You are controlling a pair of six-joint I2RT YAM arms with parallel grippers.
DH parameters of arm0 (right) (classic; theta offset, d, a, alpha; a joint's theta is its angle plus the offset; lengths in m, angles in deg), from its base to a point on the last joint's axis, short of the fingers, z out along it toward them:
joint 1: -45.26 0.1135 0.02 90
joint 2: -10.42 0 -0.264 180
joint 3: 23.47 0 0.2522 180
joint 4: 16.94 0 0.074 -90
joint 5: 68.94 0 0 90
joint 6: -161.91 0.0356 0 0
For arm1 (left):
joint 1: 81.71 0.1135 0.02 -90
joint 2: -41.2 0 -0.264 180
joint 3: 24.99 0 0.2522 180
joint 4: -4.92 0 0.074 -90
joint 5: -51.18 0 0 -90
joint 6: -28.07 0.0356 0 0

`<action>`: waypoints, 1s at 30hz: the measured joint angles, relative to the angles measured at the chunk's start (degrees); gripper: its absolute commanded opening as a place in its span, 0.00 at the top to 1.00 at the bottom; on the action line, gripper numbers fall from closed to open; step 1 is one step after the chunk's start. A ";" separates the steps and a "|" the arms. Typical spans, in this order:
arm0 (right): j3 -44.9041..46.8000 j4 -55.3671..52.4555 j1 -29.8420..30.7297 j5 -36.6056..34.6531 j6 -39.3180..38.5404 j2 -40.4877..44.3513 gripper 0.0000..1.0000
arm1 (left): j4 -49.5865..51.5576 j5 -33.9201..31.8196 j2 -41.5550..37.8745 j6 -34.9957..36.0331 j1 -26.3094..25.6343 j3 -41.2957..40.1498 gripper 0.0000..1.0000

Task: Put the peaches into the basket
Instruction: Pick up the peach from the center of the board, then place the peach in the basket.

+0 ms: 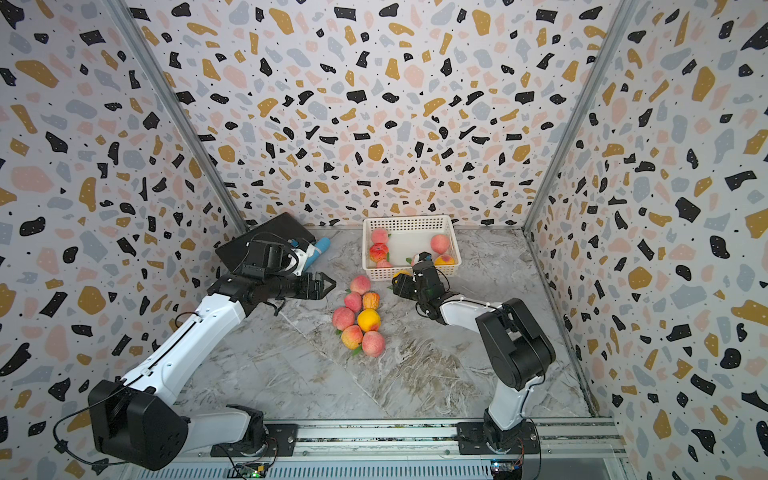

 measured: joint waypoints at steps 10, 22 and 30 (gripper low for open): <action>0.68 -12.61 0.00 1.77 -5.27 12.02 0.35 | 0.00 0.02 0.00 0.00 0.00 0.00 0.13; -11.89 -27.58 -3.21 -0.39 -17.44 12.46 0.35 | 0.00 0.02 0.00 0.00 0.02 0.00 0.13; -21.75 -31.19 -7.72 -0.55 -25.07 4.83 0.36 | 0.00 0.07 0.00 0.09 0.04 0.00 0.12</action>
